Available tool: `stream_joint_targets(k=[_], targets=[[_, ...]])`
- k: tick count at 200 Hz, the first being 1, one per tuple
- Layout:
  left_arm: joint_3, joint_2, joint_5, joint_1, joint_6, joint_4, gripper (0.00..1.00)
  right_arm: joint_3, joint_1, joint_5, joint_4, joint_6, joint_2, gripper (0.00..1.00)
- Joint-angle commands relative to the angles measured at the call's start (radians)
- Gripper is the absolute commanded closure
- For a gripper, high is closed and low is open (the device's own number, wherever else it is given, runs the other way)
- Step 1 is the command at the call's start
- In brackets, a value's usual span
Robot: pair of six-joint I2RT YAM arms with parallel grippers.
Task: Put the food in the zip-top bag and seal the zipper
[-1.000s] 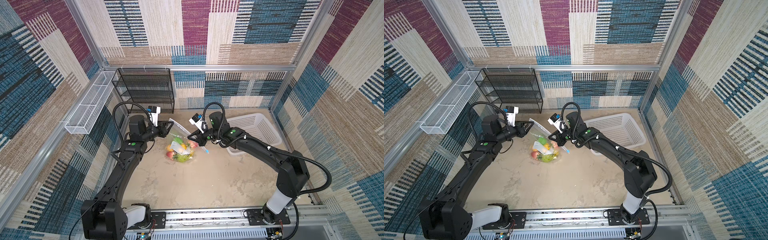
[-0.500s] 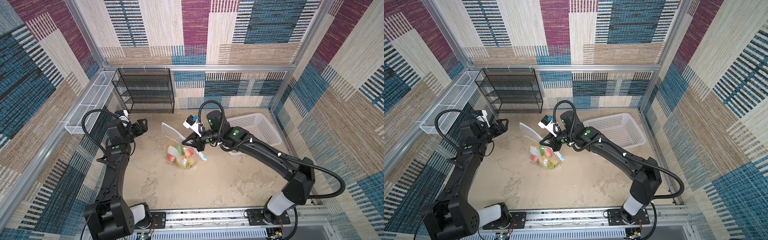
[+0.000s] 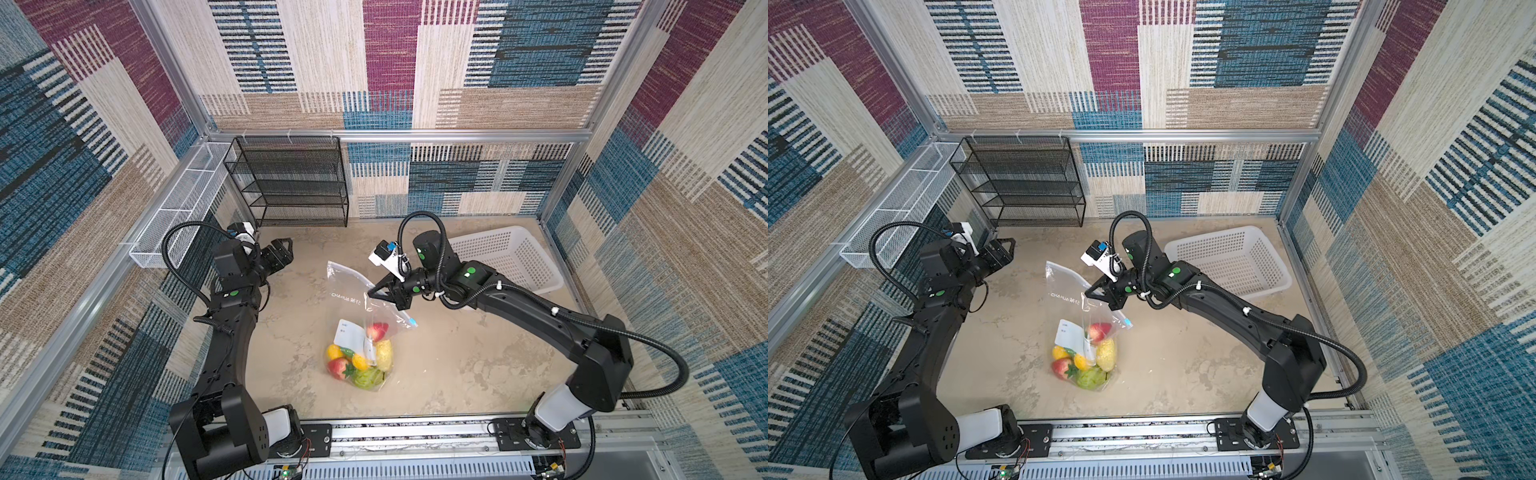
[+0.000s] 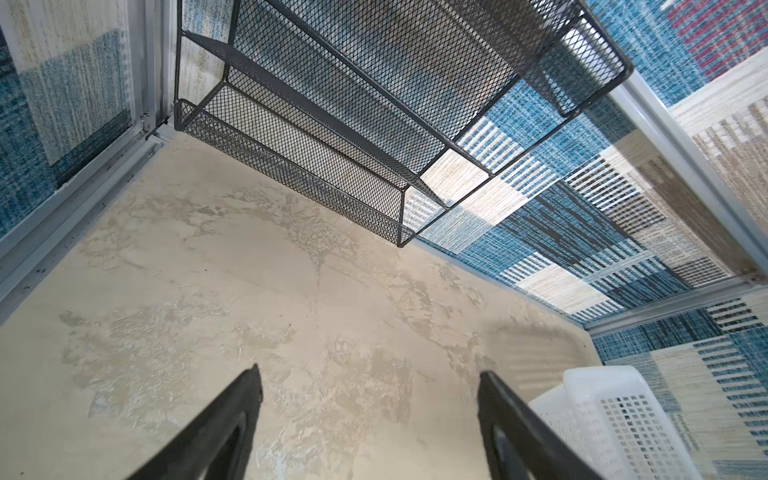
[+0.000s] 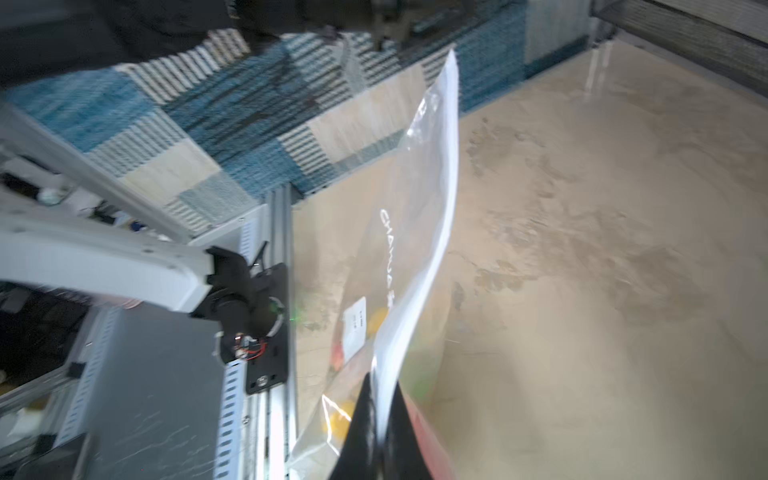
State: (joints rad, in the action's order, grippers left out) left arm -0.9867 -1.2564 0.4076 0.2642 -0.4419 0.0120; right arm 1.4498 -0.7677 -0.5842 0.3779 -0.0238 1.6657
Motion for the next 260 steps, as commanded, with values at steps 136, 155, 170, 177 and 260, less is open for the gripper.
stream_joint_targets(k=[136, 155, 170, 177, 260], targets=[[0.004, 0.0, 0.101, 0.0, -0.081, -0.086, 0.14, 0.449, 0.099, 0.515, -0.026, 0.056, 0.563, 0.41], [0.006, 0.01, 0.1, -0.001, -0.084, -0.086, 0.12, 0.367, 0.108, 0.609, -0.018, 0.075, 0.452, 0.29], [0.008, 0.02, 0.104, 0.0, -0.089, -0.089, 0.1, 0.277, 0.122, 0.69, -0.022, 0.093, 0.352, 0.24], [0.009, 0.022, 0.106, -0.001, -0.092, -0.091, 0.1, 0.228, 0.131, 0.726, -0.022, 0.098, 0.304, 0.23], [0.016, 0.017, 0.125, -0.037, -0.109, -0.109, 0.09, -0.325, 0.441, 0.968, -0.199, 0.092, -0.051, 0.09]])
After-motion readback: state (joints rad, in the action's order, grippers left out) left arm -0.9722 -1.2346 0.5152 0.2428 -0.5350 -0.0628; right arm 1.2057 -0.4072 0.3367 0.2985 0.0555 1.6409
